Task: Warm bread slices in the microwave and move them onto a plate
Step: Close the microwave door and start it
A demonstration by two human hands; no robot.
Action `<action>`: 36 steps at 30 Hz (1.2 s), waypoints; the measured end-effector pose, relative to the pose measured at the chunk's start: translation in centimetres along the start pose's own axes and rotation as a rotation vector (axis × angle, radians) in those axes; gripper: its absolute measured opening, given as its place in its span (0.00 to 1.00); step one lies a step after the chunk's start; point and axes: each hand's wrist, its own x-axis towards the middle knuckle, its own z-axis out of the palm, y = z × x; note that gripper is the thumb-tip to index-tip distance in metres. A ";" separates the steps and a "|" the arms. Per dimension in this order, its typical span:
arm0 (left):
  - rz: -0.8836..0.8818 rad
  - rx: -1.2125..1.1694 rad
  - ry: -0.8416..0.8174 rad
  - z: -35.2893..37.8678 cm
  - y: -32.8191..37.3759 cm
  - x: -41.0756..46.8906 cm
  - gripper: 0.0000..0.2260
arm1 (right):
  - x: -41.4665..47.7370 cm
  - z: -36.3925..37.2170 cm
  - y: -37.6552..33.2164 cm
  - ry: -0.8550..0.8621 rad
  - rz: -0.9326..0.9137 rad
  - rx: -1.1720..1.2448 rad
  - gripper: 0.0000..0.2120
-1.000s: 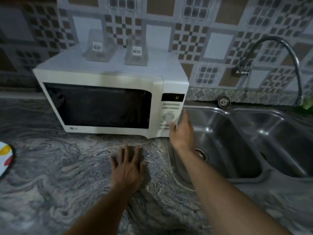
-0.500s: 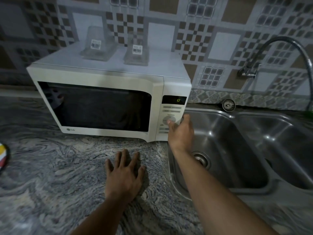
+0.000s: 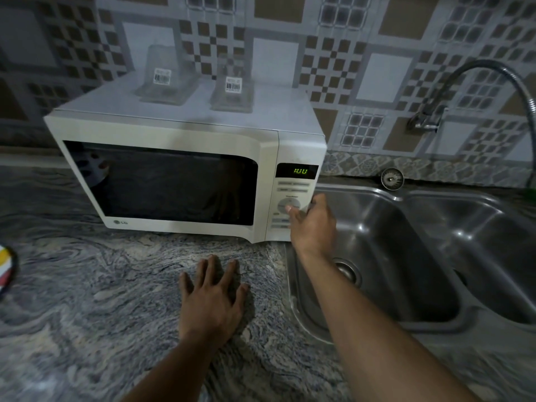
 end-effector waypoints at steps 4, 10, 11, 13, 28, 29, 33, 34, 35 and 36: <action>-0.003 -0.002 0.001 -0.1 0.0 0.0 0.31 | 0.0 0.1 0.7 -0.048 -0.001 0.024 0.16; -0.004 0.005 0.026 0.1 0.1 0.0 0.31 | -0.7 1.5 2.1 -0.057 -0.012 -0.030 0.17; -0.005 0.008 0.025 0.1 0.1 0.0 0.31 | -0.7 1.7 2.0 -0.048 -0.013 -0.030 0.18; -0.003 0.012 0.023 0.1 0.0 0.0 0.31 | -0.6 2.0 2.1 -0.030 -0.019 -0.031 0.18; -0.005 0.015 0.012 0.0 0.0 0.0 0.31 | 0.3 2.3 2.4 -0.023 0.063 0.001 0.17; -0.006 0.017 0.012 0.1 0.0 -0.1 0.31 | 0.4 2.2 2.4 -0.031 0.080 0.008 0.17; -0.001 0.004 0.020 0.1 0.0 0.0 0.30 | -0.5 2.1 2.6 -0.107 0.158 0.068 0.22; 0.002 0.003 0.021 0.0 0.0 0.0 0.30 | -1.3 2.3 2.8 -0.122 0.168 0.067 0.23; 0.003 0.001 0.020 0.0 0.0 0.0 0.30 | -2.4 2.6 3.2 -0.135 0.169 0.041 0.22; 0.002 -0.005 0.018 0.0 0.0 0.0 0.30 | -3.7 2.8 3.6 -0.158 0.161 -0.023 0.23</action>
